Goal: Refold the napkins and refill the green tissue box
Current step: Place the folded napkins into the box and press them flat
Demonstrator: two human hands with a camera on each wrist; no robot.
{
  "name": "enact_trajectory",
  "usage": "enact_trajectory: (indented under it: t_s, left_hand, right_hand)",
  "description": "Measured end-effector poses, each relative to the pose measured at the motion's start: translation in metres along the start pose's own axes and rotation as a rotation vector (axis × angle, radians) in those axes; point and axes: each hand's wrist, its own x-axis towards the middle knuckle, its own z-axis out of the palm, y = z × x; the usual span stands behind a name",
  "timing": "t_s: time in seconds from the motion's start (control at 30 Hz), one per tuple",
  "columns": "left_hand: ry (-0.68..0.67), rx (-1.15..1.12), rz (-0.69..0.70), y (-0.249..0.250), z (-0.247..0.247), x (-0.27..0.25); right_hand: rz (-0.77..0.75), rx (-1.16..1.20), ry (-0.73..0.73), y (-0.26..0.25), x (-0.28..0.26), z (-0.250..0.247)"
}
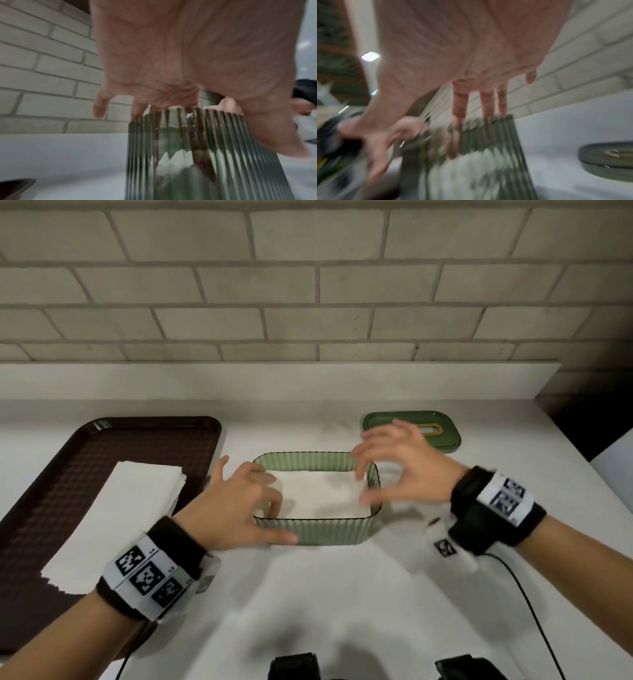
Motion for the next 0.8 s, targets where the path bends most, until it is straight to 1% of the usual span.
enact_trajectory:
  t_s: [0.03, 0.07, 0.1, 0.13, 0.17, 0.23, 0.27, 0.33, 0.37, 0.43, 0.5, 0.63, 0.7, 0.8]
  left_hand:
    - [0.096, -0.127, 0.027, -0.003, -0.001, -0.005]
    - [0.202, -0.245, 0.054, -0.008, 0.0, -0.011]
    - [0.296, -0.329, 0.068, -0.012, 0.001, -0.017]
    - [0.358, -0.364, 0.065, -0.017, 0.002, -0.024]
    - [0.387, -0.366, 0.048, -0.021, 0.003, -0.031]
    - [0.414, -0.386, -0.038, -0.029, 0.007, -0.045]
    - [0.434, -0.406, -0.104, -0.034, 0.01, -0.053]
    - [0.463, -0.404, -0.268, -0.047, 0.019, -0.069]
    - [0.459, -0.39, -0.374, -0.054, 0.024, -0.077]
    - [0.401, -0.356, -0.591, -0.067, 0.029, -0.096]
    - [0.332, -0.339, -0.718, -0.077, 0.03, -0.112]
    - [0.236, -0.302, -0.822, -0.087, 0.029, -0.131]
    - [0.174, -0.259, -0.859, -0.092, 0.03, -0.132]
    - [0.111, -0.277, -0.886, -0.098, 0.027, -0.122]
  right_hand:
    - [0.037, 0.149, 0.132, 0.016, 0.003, -0.006]
    - [0.119, 0.23, 0.221, 0.035, 0.006, -0.01]
    - [0.232, 0.227, 0.239, 0.055, 0.009, -0.01]
    - [0.34, 0.143, 0.198, 0.076, 0.011, -0.008]
    - [0.427, 0.032, 0.119, 0.094, 0.011, -0.002]
    - [0.535, -0.094, -0.048, 0.118, 0.007, 0.013]
    - [0.558, -0.125, -0.082, 0.123, 0.005, 0.019]
    - [0.577, -0.174, -0.038, 0.125, 0.001, 0.029]
    - [0.581, -0.212, -0.009, 0.126, 0.0, 0.032]
    - [0.584, -0.26, -0.008, 0.118, 0.001, 0.034]
    - [0.573, -0.21, -0.022, 0.107, 0.0, 0.035]
    - [0.571, -0.124, -0.007, 0.079, -0.024, 0.046]
    - [0.602, -0.078, 0.025, 0.066, -0.041, 0.058]
    - [0.67, -0.052, 0.049, 0.049, -0.064, 0.075]
